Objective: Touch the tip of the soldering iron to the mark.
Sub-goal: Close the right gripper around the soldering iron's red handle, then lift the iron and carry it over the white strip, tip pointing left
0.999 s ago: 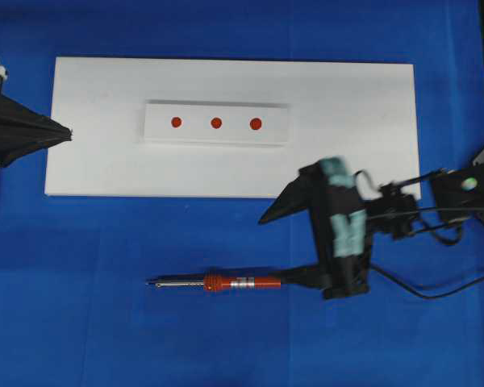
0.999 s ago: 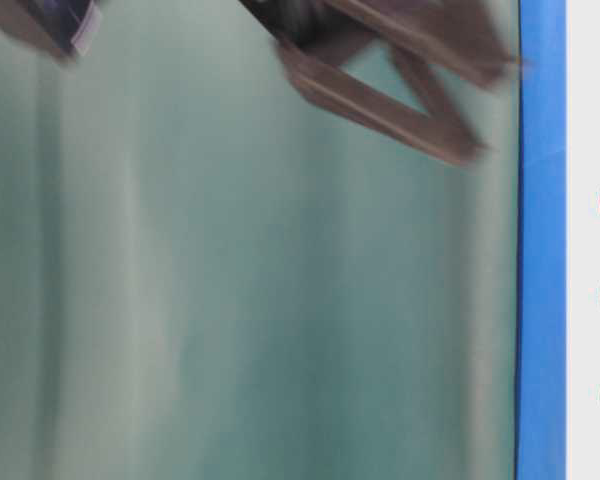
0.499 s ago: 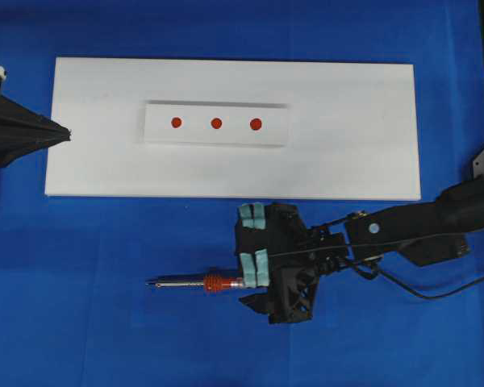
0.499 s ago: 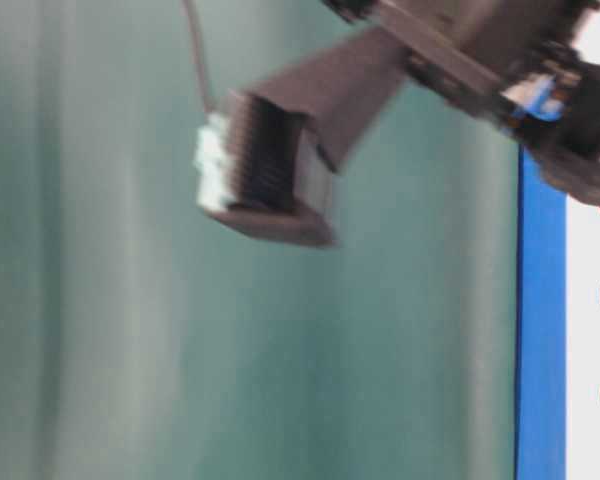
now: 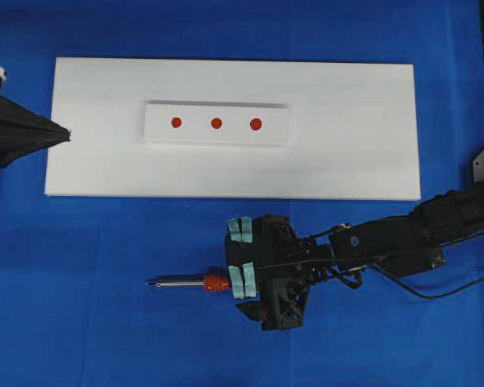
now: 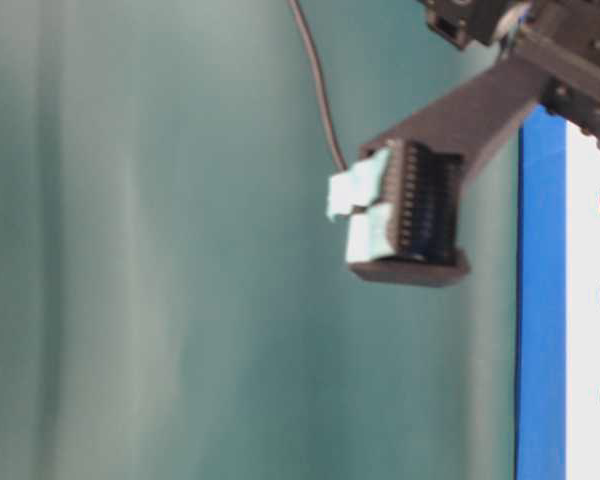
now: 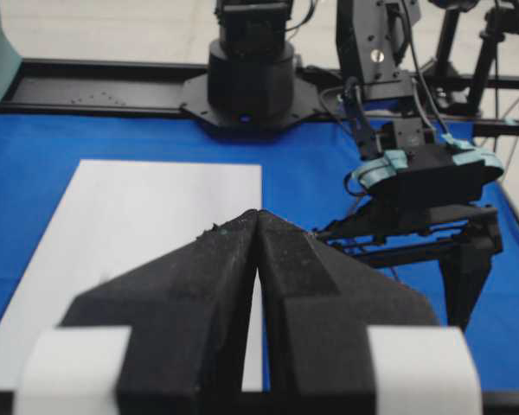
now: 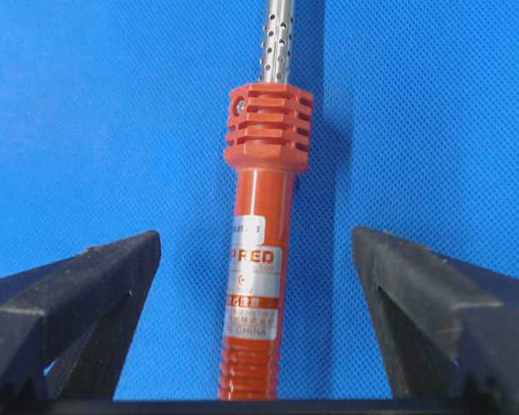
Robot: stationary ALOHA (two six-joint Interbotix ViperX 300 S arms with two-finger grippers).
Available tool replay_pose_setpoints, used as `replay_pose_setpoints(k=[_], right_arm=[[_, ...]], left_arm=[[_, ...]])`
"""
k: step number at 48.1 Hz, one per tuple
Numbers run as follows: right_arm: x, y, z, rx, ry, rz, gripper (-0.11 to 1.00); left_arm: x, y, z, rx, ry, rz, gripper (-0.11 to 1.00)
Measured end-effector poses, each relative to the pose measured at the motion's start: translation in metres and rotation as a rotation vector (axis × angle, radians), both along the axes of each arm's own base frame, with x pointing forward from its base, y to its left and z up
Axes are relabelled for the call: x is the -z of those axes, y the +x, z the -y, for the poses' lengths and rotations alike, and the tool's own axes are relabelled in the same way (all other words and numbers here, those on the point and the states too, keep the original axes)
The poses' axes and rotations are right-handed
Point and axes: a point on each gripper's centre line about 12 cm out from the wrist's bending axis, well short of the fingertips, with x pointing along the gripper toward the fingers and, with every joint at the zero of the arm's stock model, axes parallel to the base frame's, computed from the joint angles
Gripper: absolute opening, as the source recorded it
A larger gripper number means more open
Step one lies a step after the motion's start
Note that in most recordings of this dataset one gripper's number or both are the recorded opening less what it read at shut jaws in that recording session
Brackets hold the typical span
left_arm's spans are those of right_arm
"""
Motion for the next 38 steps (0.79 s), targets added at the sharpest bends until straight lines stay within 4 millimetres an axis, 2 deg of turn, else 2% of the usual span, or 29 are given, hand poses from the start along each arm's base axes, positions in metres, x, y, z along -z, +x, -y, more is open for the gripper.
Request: replay_pose_setpoints(k=[5,11,24,38], right_arm=[[0.0015,0.001,-0.0003,0.0,0.0,0.0,0.79],[0.0038,0.002,0.0001,-0.001,-0.003,-0.001,0.65],[0.0072,0.0044,0.0001,0.003,0.0,0.002,0.06],[0.006,0.005,0.0,0.004,0.003,0.009,0.06]], left_arm=[[0.0013,-0.0002,0.0,0.0,0.0,-0.003,0.0],[0.0013,-0.0002,0.0,0.0,0.0,-0.003,0.0],[0.001,-0.0004,0.0,0.0,0.0,-0.002,0.0],[0.0001,-0.0011,-0.0001,0.0,-0.002,0.003,0.0]])
